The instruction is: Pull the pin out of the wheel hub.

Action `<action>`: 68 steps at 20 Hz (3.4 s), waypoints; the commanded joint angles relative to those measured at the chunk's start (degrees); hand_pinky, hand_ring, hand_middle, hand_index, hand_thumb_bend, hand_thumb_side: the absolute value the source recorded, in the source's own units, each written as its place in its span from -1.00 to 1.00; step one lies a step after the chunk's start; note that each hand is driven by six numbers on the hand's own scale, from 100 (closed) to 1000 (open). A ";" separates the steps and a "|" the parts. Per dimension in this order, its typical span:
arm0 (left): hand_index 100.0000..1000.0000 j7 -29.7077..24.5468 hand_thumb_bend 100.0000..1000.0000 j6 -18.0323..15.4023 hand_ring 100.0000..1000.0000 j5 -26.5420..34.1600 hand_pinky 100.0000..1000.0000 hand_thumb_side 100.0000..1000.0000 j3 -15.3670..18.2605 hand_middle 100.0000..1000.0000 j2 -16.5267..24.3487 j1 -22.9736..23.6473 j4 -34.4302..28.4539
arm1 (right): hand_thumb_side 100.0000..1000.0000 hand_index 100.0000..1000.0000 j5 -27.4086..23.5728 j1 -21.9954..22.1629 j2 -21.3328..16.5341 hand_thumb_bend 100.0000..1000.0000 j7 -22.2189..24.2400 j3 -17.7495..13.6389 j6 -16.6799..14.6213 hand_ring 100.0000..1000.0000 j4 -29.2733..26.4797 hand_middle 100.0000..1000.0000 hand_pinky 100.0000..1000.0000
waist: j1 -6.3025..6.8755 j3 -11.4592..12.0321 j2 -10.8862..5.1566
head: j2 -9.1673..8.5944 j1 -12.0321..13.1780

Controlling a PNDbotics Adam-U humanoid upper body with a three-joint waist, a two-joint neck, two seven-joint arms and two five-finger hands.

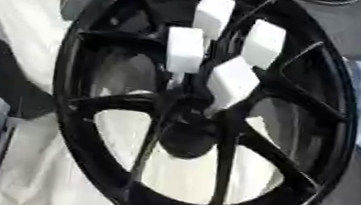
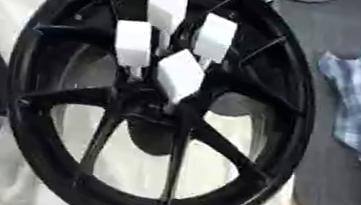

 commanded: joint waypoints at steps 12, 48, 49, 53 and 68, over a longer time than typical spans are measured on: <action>0.55 -4.50 -0.89 1.64 0.65 -3.80 0.63 0.11 -3.54 0.41 8.97 -2.24 -0.97 | -0.06 0.48 1.67 1.73 -1.88 -1.00 -0.69 -0.57 -0.35 0.63 -0.53 0.21 0.82 | 1.15 0.17 -1.30 | 1.02 -0.04; 0.61 -34.55 -0.62 10.00 0.49 -10.31 0.60 0.20 -26.32 0.37 25.69 -30.76 -0.02 | -0.11 0.48 5.02 3.40 -3.50 -1.00 -0.60 1.70 -0.43 0.64 -0.53 0.22 0.81 | 2.09 -3.56 -2.44 | -0.50 2.28; 0.61 -35.34 -0.62 10.79 0.49 -9.90 0.60 0.20 -26.49 0.38 24.96 -31.81 0.51 | -0.11 0.48 4.96 3.28 -3.57 -1.00 -0.50 1.78 -0.42 0.64 -0.53 0.22 0.81 | 2.17 -3.71 -2.46 | -0.61 2.31; 0.61 -38.64 -0.63 13.36 0.49 -8.52 0.60 0.21 -26.67 0.38 22.42 -35.32 2.64 | -0.11 0.48 4.91 3.26 -3.65 -1.00 -0.24 1.84 -0.41 0.64 -0.53 0.22 0.81 | 2.54 -4.14 -2.37 | -0.84 2.59; 0.62 -51.40 -0.64 13.83 0.49 -10.65 0.62 0.12 -25.00 0.37 13.46 -44.78 15.85 | -0.12 0.48 4.84 1.95 -3.50 -1.00 0.68 2.54 0.12 0.65 -0.53 0.22 0.82 | 3.71 -6.04 -0.88 | -1.75 5.27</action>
